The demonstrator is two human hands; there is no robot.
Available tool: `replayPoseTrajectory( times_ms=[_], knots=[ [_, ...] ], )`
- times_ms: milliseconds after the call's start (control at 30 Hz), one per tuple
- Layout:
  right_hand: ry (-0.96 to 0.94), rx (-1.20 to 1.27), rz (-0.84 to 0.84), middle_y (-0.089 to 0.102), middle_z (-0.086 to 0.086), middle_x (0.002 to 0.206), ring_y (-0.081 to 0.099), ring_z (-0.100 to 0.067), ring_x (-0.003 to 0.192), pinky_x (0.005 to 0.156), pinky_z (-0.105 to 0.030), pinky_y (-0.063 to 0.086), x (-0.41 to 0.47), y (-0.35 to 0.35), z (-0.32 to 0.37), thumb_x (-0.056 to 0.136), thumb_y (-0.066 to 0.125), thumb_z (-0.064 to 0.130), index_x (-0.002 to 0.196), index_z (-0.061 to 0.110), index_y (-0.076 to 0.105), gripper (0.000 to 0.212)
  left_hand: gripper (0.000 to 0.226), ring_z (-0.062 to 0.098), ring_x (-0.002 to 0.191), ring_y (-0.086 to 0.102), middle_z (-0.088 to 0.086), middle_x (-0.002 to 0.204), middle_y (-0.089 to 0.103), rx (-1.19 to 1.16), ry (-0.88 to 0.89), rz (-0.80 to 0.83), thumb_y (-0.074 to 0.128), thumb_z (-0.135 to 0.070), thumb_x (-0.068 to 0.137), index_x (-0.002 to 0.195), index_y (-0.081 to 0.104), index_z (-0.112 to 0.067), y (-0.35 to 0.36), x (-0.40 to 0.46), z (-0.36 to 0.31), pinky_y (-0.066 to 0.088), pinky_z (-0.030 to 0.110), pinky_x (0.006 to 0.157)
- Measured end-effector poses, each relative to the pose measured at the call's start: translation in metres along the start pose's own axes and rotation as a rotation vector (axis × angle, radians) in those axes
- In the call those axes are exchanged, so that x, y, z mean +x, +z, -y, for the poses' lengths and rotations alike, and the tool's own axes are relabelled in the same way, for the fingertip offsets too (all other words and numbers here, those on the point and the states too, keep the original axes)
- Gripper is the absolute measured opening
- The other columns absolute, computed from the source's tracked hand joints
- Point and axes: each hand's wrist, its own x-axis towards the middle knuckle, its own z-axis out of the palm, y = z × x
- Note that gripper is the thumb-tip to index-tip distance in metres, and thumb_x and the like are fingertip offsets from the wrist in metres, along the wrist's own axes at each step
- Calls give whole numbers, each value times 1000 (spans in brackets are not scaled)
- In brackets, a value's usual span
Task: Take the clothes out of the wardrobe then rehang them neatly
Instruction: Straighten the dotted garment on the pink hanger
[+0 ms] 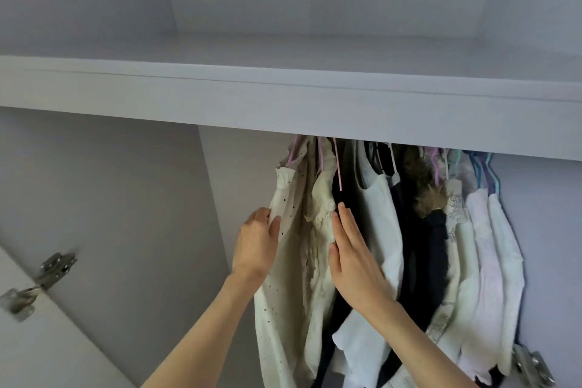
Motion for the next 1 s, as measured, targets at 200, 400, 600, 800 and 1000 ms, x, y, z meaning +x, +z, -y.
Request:
replayPoseTrajectory(
  times_ms=[200,400,600,800,1000],
  knots=[
    [9,67,-24,24,-3,149,16,-14,138,112,-20,17,3,-2,2,92,28,25,139,2,36,53,23,10,39,29,-4,49,37,-80,31,-153,47,-22,96,80,50,-6,-11,2,5,24,19,37],
    [-87,-24,-96,54,-12,131,37,-25,128,103,-49,38,25,-8,21,90,39,24,124,1,55,45,24,9,39,26,-7,47,34,-160,30,-276,51,-18,94,72,52,-9,-46,-3,7,29,18,39],
    [19,389,19,56,-7,125,53,-18,113,97,-19,38,51,-13,81,95,49,22,131,7,50,39,22,11,44,32,-7,51,38,-137,-5,-304,51,-24,94,75,53,-11,-71,-37,21,28,24,46],
    [412,926,319,66,-2,105,65,-13,90,85,-30,54,72,4,156,93,55,25,111,17,62,21,17,5,48,42,-15,56,44,-68,-53,-320,55,-23,92,85,64,-10,-94,-85,58,34,11,49],
    [456,811,394,63,-1,89,59,-11,74,61,-20,44,54,35,211,90,58,26,94,8,61,19,17,3,53,47,-15,65,49,-31,-101,-289,54,-27,92,90,64,-13,-105,-137,85,38,9,56]
  ],
)
